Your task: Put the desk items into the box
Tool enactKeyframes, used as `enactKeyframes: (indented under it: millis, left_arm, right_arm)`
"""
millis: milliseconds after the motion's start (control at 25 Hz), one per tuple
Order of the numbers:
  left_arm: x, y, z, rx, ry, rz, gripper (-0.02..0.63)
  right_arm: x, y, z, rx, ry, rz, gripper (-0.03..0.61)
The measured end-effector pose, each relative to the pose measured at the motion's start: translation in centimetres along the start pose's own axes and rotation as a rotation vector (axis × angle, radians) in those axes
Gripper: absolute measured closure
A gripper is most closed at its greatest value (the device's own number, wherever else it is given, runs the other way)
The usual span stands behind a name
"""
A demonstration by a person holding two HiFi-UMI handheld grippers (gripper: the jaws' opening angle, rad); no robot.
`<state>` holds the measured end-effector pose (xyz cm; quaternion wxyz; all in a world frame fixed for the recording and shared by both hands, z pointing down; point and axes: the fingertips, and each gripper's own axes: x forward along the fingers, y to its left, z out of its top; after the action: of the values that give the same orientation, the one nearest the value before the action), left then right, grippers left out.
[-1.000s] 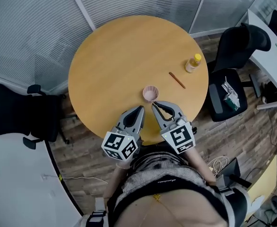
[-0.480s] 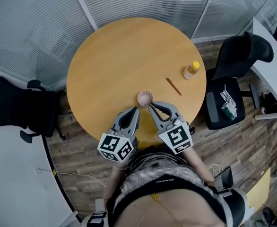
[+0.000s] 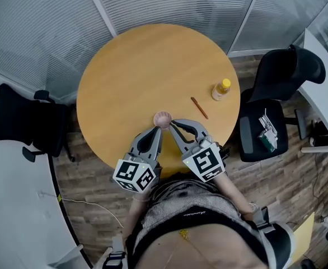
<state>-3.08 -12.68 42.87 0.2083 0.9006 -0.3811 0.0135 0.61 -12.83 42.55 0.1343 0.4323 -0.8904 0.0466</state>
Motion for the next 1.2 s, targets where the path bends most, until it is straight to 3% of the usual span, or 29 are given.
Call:
enactKeyframes:
  millis: [600,1200]
  left_arm:
    - [1.4,-1.2,-0.8,-0.018,0.007,0.050,0.595]
    - [0.6,-1.6,-2.4,-0.035,0.022,0.107,0.595]
  right_arm:
    - [-1.6,-4.1,-2.4,0.035,0.018,-0.019,0.548]
    - [-2.2,-8.8,-6.2,0.006,0.109,-0.088,0.548]
